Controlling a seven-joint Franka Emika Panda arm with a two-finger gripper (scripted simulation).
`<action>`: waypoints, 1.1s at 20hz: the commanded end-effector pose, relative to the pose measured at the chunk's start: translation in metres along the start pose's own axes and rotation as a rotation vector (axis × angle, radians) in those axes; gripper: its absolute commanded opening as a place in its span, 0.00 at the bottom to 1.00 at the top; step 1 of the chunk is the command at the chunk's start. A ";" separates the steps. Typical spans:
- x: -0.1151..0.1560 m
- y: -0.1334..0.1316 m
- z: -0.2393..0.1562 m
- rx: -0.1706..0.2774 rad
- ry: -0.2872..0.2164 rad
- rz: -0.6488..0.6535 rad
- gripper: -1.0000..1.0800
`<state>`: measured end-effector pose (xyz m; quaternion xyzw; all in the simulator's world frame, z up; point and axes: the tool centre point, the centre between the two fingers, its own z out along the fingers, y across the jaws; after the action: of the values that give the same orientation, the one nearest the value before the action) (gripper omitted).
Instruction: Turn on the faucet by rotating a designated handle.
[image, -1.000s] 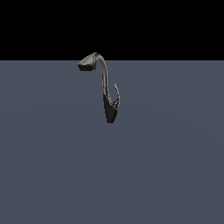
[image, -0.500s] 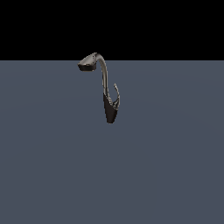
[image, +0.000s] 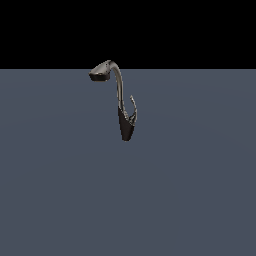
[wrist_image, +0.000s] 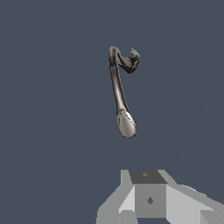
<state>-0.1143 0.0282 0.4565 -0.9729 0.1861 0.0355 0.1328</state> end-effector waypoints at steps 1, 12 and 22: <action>0.019 -0.005 0.011 0.037 -0.022 0.079 0.00; 0.103 -0.014 0.069 0.181 -0.127 0.440 0.00; 0.177 -0.004 0.136 0.291 -0.234 0.797 0.00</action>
<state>0.0401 0.0094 0.3182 -0.8040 0.5114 0.1583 0.2588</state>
